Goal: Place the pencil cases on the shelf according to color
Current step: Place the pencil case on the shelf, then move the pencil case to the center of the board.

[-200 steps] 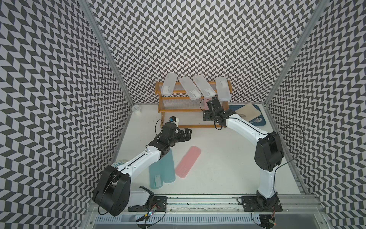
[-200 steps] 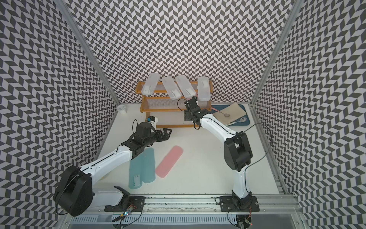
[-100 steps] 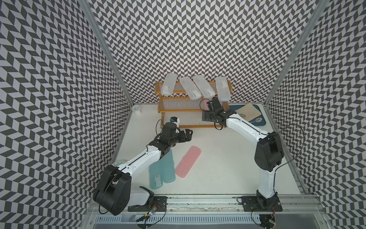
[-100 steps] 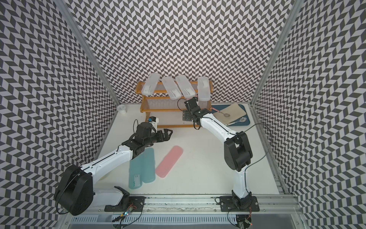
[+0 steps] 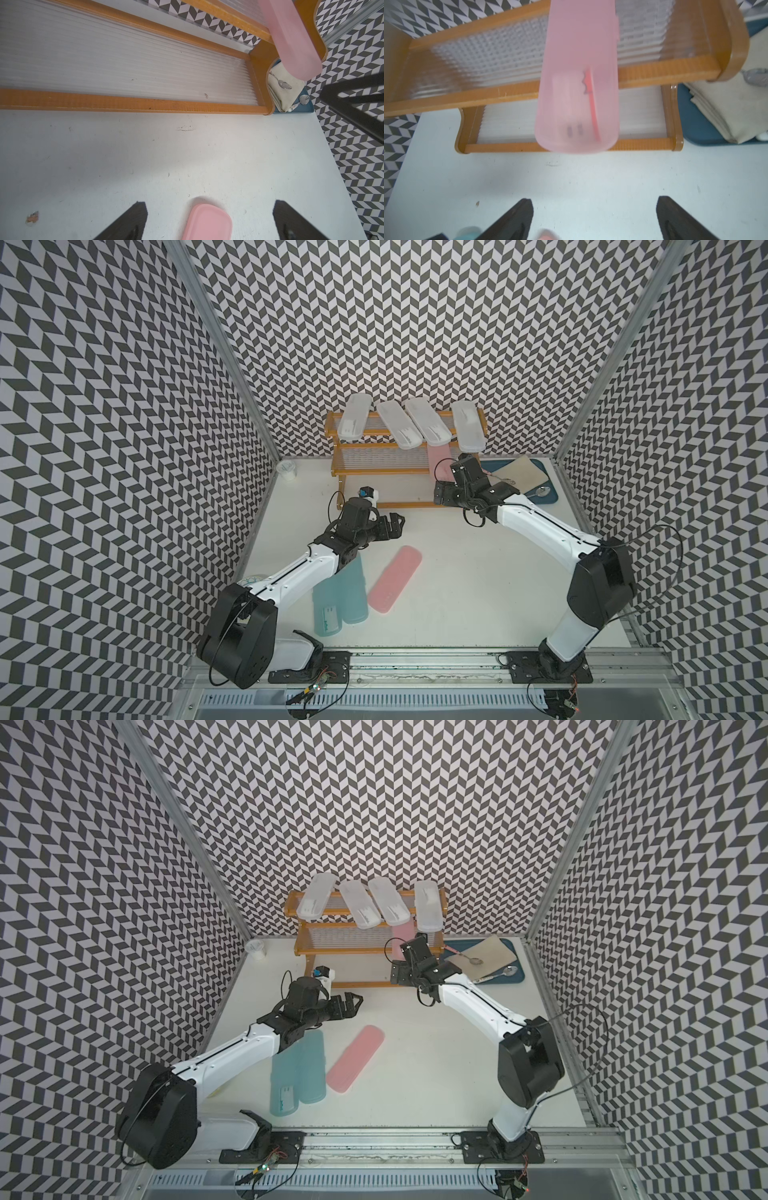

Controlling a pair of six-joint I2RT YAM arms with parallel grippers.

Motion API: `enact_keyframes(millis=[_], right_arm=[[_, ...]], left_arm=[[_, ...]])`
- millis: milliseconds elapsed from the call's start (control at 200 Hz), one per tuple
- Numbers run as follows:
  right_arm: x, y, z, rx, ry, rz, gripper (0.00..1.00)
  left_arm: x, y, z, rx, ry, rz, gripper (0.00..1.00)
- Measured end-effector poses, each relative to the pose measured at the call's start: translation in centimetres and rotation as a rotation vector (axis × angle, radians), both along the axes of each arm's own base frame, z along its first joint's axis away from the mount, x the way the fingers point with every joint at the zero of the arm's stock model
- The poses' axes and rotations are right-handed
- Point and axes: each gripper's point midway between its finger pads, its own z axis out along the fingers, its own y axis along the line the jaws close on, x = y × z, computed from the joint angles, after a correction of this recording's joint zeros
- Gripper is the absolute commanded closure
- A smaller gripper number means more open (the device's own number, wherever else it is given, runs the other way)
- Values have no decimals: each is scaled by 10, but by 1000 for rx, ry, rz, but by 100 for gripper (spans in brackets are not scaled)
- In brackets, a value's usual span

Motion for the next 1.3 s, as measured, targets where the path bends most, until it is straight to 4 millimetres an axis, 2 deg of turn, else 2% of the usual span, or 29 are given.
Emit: enact_keyframes(millis=[110,215,325,501,631,751,871,1071,1217,1302], right_arm=[[-18,-2,-11,35,8,25,6],[-40,-4,-22,65,6,51,6],[-70,-7,-31,98,1,78,6],[-116,-13,-44,166,-2,116,5],[-143,-22,-66,194,36,125,6],[-163,-30,-88,204,84,127,6],[-174,-35,-97,209,102,131,6],[-173,-34,-86,230,69,139,6],[-173,-34,-85,229,64,139,6],[-174,-33,-85,233,67,144,8]], left_arm=[[-3,5,-9,19,27,24,0],[-11,11,-27,40,72,48,1],[-32,13,-52,70,137,51,1],[-65,6,-80,112,214,35,0],[-85,4,-99,129,263,33,0],[-96,2,-107,134,288,35,0],[-105,-9,-112,133,303,17,0],[-122,-43,-113,130,319,-61,0],[-125,-67,-97,89,304,-88,0],[-121,-70,-85,66,277,-73,0]])
